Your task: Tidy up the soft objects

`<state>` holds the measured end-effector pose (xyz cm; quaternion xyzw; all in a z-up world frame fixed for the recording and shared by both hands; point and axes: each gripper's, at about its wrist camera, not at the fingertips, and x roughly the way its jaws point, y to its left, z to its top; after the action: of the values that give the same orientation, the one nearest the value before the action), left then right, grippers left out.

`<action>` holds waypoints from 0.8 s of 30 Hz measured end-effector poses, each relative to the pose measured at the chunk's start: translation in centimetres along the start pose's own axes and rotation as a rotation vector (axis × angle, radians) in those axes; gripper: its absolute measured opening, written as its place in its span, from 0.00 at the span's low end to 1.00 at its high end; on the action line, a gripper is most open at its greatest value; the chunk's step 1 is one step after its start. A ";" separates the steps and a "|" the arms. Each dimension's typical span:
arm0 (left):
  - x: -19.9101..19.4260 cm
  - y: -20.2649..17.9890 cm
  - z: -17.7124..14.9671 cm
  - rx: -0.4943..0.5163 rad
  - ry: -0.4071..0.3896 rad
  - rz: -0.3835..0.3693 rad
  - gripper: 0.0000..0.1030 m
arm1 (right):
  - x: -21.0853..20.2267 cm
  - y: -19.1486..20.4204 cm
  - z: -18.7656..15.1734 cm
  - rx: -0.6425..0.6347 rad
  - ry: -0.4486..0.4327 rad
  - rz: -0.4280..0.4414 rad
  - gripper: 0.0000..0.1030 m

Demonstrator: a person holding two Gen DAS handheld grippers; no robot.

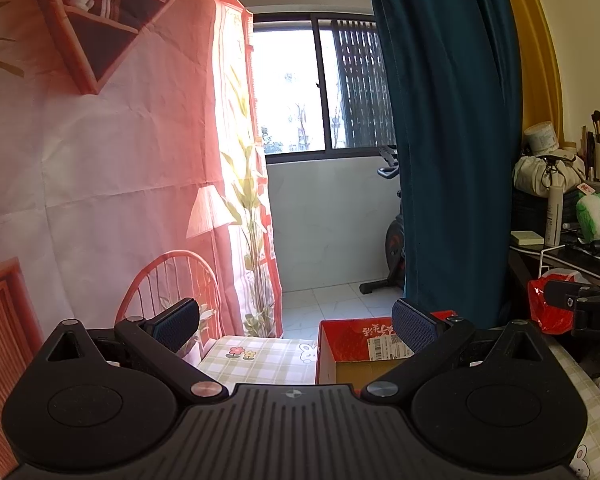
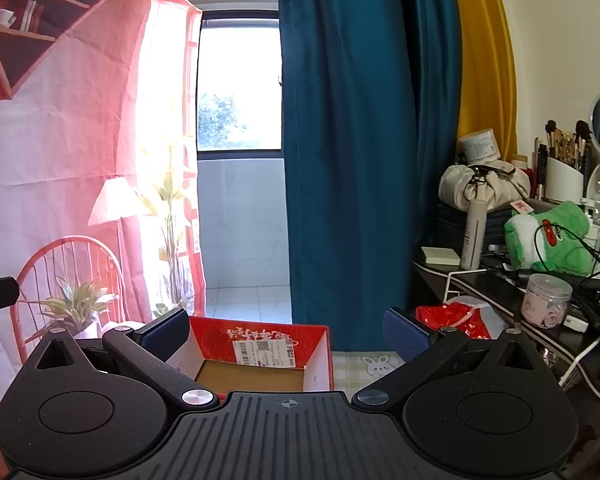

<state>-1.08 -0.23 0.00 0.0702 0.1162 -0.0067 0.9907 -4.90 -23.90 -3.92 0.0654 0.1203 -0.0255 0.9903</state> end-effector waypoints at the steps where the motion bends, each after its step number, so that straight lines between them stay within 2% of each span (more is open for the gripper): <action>1: 0.0 0.0 0.0 0.000 0.000 0.003 1.00 | 0.0 0.0 0.0 0.000 0.000 0.000 1.00; 24: -0.2 -0.5 -0.1 0.007 0.000 0.013 1.00 | -0.1 0.0 0.0 0.000 0.001 -0.006 1.00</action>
<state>-1.26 -0.69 -0.08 0.0746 0.1159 -0.0009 0.9905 -5.00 -23.86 -3.88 0.0648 0.1211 -0.0286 0.9901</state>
